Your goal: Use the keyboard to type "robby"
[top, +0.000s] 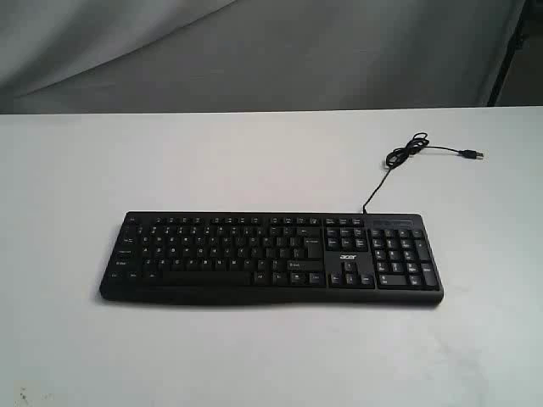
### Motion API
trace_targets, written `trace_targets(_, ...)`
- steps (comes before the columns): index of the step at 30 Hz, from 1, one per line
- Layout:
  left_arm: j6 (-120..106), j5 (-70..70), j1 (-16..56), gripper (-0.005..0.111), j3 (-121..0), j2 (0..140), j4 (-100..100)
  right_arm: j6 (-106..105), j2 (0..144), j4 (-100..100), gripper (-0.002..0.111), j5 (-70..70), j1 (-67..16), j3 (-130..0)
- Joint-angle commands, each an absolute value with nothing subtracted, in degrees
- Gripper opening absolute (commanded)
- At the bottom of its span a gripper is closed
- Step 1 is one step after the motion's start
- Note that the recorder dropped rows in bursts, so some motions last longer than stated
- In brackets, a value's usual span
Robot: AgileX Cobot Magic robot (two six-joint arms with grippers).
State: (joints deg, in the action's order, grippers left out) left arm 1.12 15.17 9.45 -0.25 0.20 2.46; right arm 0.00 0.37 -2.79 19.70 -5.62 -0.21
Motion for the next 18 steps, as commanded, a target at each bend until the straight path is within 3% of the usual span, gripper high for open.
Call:
trace_targets(1,1.28,14.86,9.82,0.000,0.00,0.00,2.74,0.00,0.00,-2.15,0.000,19.63,-5.20,0.00)
trace_targets(18,1.28,14.86,9.82,0.000,0.00,0.00,2.74,0.00,0.00,-1.63,0.000,16.29,-5.20,0.00)
